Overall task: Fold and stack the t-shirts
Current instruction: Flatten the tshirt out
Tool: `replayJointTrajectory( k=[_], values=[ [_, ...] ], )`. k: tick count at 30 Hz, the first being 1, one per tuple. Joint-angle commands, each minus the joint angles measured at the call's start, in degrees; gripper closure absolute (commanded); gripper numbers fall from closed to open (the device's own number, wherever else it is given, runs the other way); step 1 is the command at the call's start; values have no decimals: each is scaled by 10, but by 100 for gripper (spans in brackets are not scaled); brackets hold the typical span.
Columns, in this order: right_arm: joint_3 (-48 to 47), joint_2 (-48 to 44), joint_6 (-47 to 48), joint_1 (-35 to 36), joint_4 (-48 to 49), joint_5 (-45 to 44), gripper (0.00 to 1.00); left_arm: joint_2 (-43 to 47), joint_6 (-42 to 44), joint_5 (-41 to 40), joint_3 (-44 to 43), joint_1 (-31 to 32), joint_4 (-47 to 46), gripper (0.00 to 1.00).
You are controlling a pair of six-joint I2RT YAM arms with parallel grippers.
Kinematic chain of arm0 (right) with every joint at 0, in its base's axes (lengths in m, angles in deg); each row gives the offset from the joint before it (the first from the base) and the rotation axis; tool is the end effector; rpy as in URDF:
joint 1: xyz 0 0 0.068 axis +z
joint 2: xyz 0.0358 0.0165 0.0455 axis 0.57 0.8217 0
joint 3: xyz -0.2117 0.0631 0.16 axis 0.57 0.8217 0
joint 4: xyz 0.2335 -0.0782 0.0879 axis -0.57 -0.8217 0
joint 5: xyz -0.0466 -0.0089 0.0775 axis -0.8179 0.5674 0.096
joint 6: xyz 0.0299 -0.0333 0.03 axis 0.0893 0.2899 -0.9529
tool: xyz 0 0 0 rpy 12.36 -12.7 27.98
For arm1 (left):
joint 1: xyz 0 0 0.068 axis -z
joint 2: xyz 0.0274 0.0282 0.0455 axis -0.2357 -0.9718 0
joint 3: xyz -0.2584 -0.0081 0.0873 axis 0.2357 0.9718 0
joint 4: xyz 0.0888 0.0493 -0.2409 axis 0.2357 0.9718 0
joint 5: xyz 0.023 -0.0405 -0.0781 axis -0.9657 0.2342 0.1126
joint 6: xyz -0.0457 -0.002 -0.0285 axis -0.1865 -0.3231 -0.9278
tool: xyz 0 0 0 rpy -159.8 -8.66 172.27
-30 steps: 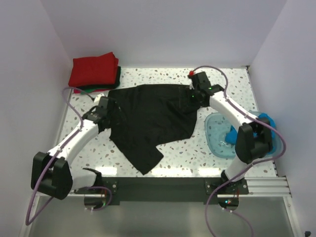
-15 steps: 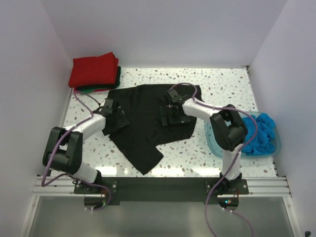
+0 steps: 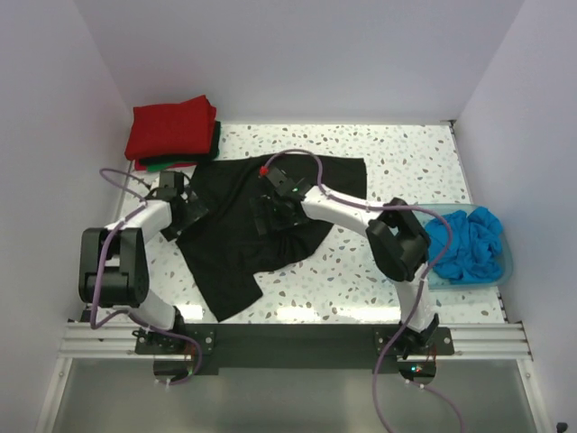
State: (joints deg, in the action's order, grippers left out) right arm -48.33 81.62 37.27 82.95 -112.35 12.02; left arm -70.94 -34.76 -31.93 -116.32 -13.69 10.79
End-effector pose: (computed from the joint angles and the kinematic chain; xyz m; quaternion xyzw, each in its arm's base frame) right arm 0.2997 0.3309 0.1924 -0.1624 0.9540 0.1211 0.2211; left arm 0.2964 0.0071 0.1654 -0.3604 0.8961 0.0021 0.2590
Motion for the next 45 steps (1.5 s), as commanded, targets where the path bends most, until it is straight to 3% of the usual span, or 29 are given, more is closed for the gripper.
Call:
replayJointTrajectory(
  k=[1, 7, 12, 15, 23, 24, 26, 30, 33, 35, 36, 40, 45],
  values=[
    [39, -120, -15, -31, -8, -66, 1, 25, 16, -6, -23, -17, 21, 0],
    [231, -262, -60, -107, 18, -76, 1, 128, 2, 56, 64, -9, 22, 0],
    [321, -303, -64, -144, 56, -78, 3, 220, -50, 42, 144, 122, 63, 0],
    [306, -284, -57, -166, 59, -86, 12, 261, -100, 38, 176, 176, 94, 0],
    [233, -202, -36, -195, 87, -61, 19, 351, -115, 68, 247, 188, 116, 0],
    [230, -186, -35, -195, 98, -57, 20, 348, -115, 60, 253, 188, 108, 0],
    [207, -155, -37, -196, 76, -75, 32, 329, -108, 47, 248, 188, 84, 0],
    [168, -103, -57, -196, 50, -103, 33, 238, -92, 42, 201, 188, 72, 0],
    [176, -100, -63, -196, 75, -106, 56, 208, -89, 47, 194, 188, 49, 0],
    [176, -99, -58, -196, 78, -112, 79, 198, -89, 43, 188, 188, 45, 0],
    [175, -102, -55, -196, 77, -115, 99, 194, -90, 32, 185, 188, 46, 0],
    [164, -141, -37, -195, 65, -117, 100, 191, -93, -19, 164, 187, 68, 0],
    [75, -149, -17, -182, -4, -149, 100, 176, -89, -53, 138, 183, 77, 0]
  ],
)
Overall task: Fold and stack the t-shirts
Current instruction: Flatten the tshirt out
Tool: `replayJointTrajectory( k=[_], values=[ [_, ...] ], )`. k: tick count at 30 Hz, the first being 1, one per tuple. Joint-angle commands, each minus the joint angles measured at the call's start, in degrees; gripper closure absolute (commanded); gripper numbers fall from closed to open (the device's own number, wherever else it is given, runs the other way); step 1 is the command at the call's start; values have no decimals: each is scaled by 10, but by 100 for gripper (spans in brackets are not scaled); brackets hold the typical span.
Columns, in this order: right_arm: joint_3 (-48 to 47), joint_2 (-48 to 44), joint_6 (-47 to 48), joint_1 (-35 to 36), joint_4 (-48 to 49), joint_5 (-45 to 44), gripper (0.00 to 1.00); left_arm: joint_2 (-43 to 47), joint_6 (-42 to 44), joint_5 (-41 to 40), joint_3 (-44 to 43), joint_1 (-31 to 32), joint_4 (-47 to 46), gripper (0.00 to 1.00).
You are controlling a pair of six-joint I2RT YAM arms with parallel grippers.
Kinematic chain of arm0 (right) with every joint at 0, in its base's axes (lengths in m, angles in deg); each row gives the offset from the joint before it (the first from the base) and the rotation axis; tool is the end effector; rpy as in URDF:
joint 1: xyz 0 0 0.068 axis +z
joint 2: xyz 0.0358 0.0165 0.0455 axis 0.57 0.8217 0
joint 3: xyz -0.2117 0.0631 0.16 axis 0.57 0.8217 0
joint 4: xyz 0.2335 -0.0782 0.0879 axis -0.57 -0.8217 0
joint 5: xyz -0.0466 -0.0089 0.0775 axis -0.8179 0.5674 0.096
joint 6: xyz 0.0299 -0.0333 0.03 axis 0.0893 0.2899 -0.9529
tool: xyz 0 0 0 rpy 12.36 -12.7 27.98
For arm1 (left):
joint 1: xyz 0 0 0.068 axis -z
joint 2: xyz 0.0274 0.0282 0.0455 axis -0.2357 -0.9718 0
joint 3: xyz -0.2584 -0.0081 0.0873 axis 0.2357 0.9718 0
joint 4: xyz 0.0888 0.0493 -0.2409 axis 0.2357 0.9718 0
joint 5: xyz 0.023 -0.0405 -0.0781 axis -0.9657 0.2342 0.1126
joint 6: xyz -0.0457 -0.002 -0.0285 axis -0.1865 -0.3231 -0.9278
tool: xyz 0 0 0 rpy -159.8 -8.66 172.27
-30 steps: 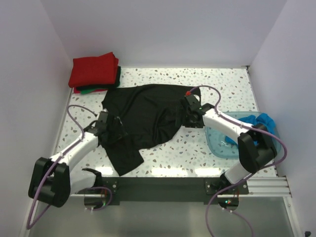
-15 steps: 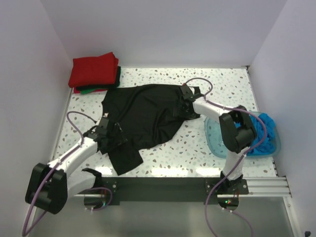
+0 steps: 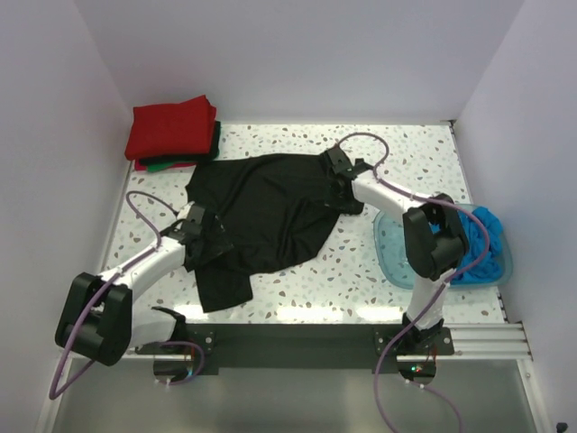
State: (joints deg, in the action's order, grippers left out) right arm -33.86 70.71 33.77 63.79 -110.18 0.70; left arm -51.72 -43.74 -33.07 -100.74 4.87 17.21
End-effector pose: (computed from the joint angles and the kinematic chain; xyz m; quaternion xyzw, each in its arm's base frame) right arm 0.3488 0.1825 0.1971 0.0510 0.9611 0.0002 0.2715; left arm 0.2030 -0.0600 0.1633 -0.2855 0.9275 -0.0378 0.2382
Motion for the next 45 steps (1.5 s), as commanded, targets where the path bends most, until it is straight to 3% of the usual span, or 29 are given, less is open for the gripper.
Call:
replayJointTrajectory(
  k=[1, 6, 14, 15, 18, 20, 23, 25, 30, 38, 45],
  values=[
    [-81, -36, 24, 12, -25, -37, 100, -20, 2, -42, -25, -4, 11, 0],
    [-198, 31, 40, 12, -49, -38, 100, -45, 6, -43, -39, -17, 13, 0],
    [-453, 276, 156, 11, -43, 8, 100, -80, 18, -46, -65, -44, -14, 0],
    [-527, 299, 172, 9, -57, 9, 94, -86, 22, -44, -70, -49, -15, 0],
    [-615, 352, 187, 8, -105, 5, 56, -108, 30, -44, -89, -65, -14, 0],
    [-581, 302, 196, 8, -82, 5, 49, -109, 32, -49, -104, -71, 3, 0],
    [-392, 182, 193, 8, -13, 17, 43, -70, 39, -34, -101, -71, 11, 0],
    [-324, 124, 187, 8, 13, 18, 36, -43, 39, -26, -93, -67, 31, 0],
    [-139, 9, 139, 6, 45, 18, 33, 47, -10, -47, -61, -42, 115, 0],
    [-25, 0, 86, -11, 85, 50, 40, 116, -54, 0, 25, -21, 167, 0],
    [-73, 75, 69, -12, 99, 70, 48, 55, -60, 13, 51, -15, 139, 0]
  ],
)
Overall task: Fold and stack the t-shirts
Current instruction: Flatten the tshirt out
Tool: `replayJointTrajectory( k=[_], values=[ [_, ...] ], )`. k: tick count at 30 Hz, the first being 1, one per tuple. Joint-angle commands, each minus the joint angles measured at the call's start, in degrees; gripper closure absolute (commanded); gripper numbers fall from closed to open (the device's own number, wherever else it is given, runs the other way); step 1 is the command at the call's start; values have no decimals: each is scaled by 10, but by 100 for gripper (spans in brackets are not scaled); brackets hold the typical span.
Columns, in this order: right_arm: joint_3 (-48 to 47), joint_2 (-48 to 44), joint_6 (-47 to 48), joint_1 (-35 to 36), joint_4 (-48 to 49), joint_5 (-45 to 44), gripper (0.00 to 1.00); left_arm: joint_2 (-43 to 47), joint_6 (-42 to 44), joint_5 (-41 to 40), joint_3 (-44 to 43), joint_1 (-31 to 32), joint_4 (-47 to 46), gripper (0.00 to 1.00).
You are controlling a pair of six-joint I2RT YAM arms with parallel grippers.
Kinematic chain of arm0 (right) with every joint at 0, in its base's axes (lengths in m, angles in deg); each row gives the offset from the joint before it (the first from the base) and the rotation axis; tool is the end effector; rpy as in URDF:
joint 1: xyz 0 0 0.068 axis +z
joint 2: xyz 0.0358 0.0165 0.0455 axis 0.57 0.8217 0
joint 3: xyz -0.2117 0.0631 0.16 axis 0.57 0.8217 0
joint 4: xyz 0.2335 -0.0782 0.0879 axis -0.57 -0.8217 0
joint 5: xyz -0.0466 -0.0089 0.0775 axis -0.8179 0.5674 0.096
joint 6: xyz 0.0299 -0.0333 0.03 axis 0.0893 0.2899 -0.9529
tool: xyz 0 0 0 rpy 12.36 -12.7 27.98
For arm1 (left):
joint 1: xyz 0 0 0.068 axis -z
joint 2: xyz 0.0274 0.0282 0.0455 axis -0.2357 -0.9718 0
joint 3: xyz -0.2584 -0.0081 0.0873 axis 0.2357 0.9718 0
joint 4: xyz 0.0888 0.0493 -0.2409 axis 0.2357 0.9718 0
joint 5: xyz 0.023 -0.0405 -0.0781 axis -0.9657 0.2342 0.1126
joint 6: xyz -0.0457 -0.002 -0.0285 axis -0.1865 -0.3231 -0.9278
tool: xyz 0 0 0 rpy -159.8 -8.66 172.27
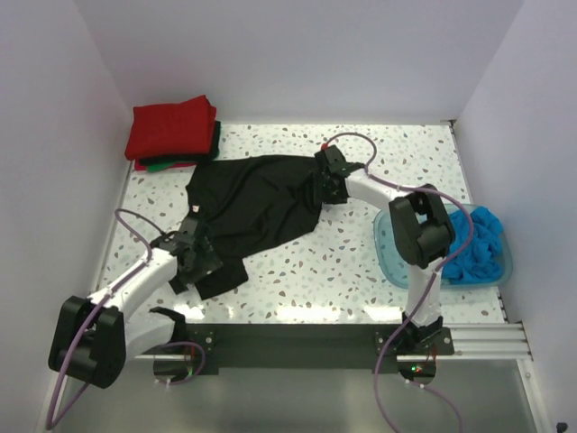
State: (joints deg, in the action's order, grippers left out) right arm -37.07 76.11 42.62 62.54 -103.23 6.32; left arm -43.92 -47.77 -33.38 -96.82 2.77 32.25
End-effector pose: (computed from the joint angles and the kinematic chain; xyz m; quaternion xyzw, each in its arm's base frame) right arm 0.3764 0.1911 0.1829 -0.0205 0.9568 0.0375 0.2875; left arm 0.1604 -0.0392 0.1580 -0.3307 0.9296 0.0168 0.1621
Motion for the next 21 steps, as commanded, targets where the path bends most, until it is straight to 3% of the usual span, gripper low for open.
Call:
replayJointTrajectory(
  k=[1, 4, 6, 7, 8, 9, 11, 12, 15, 21],
  values=[
    [-48, 32, -20, 1, 26, 16, 49, -29, -21, 17, 15, 7, -19, 0],
    [-64, 61, -31, 1, 28, 15, 55, -44, -21, 31, 29, 9, -48, 2],
    [-64, 73, -38, 1, 30, 16, 65, -55, -21, 53, 48, 13, -73, 13],
    [-58, 76, -42, 1, 36, 22, 76, -67, -23, 60, 49, 20, -92, 31],
    [-53, 76, -42, 1, 43, 28, 82, -73, -31, 49, 49, 20, -92, 31],
    [-46, 74, -45, 1, 50, 32, 87, -77, -31, 40, 41, 30, -93, 53],
    [-26, 67, -49, 2, 58, 44, 100, -80, -28, 40, 37, 31, -95, 85],
    [-15, 60, -52, 1, 65, 48, 100, -76, -27, 40, 32, 31, -97, 100],
    [29, 3, -45, 1, 71, 39, 100, -45, -15, 31, 19, 31, -97, 100],
    [117, -189, -37, 4, -28, -35, 100, 84, 8, -55, -59, 32, -26, 100]
  ],
)
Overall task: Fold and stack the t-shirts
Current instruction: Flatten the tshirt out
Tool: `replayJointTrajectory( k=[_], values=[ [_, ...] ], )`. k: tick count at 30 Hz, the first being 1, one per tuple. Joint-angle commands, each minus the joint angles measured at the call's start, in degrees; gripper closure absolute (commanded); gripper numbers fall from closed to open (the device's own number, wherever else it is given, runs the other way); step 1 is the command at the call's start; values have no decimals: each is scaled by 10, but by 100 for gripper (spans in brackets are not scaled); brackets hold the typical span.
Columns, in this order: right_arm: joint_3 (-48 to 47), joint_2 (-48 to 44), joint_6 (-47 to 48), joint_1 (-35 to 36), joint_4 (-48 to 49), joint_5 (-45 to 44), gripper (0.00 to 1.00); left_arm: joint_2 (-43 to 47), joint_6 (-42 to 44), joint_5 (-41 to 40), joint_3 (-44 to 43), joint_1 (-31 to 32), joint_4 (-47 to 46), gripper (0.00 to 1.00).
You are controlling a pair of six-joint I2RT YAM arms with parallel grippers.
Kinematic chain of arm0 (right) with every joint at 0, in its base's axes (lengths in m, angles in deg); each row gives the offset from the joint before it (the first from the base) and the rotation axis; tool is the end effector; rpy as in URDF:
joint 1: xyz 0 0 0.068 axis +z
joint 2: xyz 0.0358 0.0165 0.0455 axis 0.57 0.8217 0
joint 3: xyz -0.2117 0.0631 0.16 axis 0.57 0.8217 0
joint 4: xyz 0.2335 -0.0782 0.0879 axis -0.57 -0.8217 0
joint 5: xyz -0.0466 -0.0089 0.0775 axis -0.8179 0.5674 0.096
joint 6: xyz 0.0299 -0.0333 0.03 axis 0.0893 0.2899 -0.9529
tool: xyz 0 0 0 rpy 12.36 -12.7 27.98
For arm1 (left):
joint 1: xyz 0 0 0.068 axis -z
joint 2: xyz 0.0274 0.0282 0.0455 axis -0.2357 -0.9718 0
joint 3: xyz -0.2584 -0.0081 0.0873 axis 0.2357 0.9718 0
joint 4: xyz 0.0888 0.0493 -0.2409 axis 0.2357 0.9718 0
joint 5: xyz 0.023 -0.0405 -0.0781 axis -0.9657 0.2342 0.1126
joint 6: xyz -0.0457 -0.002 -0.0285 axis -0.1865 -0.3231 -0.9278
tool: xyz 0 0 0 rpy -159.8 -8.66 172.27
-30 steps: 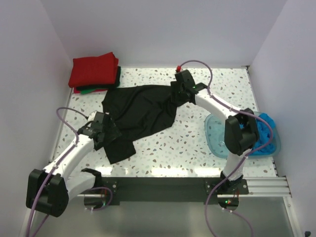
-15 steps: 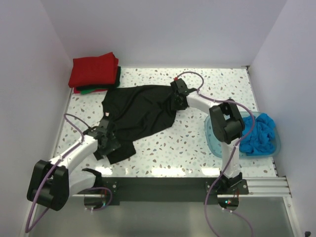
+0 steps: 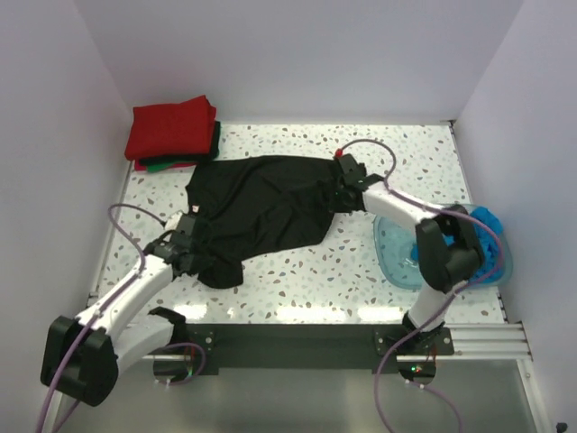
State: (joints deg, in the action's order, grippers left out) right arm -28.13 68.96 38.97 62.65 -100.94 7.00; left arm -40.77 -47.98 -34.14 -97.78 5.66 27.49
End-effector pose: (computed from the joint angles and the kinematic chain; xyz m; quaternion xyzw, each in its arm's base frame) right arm 0.3468 0.1769 0.1871 0.0078 0.9563 0.0540 0.2873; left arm 0.1665 -0.0497 0.1738 -0.3140 0.9216 -0.0289 0.2263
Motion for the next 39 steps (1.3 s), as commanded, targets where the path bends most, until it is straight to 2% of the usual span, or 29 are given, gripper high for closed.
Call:
replayJointTrajectory(
  k=[1, 3, 4, 8, 11, 15, 16, 18, 19, 20, 25, 29, 32, 39],
  values=[
    [63, -178, -3, 6, -65, -31, 100, 78, 11, -68, -59, 3, 31, 100],
    [94, -229, -12, 22, -88, -21, 100, 98, 12, -78, -82, 3, 50, 100],
    [119, -273, -22, 49, -127, -39, 100, 113, 15, -79, -87, 3, 54, 100],
    [149, -345, -71, 103, -214, -92, 100, 131, 17, -88, -100, 3, 67, 100],
    [162, -348, -90, 111, -258, -96, 100, 136, 15, -89, -98, 3, 77, 100],
    [199, -323, -85, 117, -227, -38, 97, 144, 8, -110, -94, 3, 86, 100],
    [209, -318, -81, 121, -215, -26, 77, 144, 6, -114, -92, 3, 88, 100],
    [216, -315, -76, 122, -207, -7, 47, 140, 6, -115, -87, 3, 86, 100],
    [225, -322, -78, 123, -203, -7, 20, 138, 5, -115, -86, 3, 87, 100],
    [231, -334, -86, 124, -200, -7, 3, 136, 4, -115, -81, 3, 87, 100],
    [287, -437, -106, 124, -196, 8, 1, 122, 4, -121, -73, 3, 76, 100],
    [334, -454, -139, 124, -207, -7, 2, 110, 4, -126, -78, 3, 70, 100],
    [366, -468, -162, 123, -168, -1, 18, 107, 5, -125, -76, 2, 65, 100],
    [389, -443, -220, 124, -16, -33, 26, 111, 4, -121, -72, 3, 68, 100]
  ],
)
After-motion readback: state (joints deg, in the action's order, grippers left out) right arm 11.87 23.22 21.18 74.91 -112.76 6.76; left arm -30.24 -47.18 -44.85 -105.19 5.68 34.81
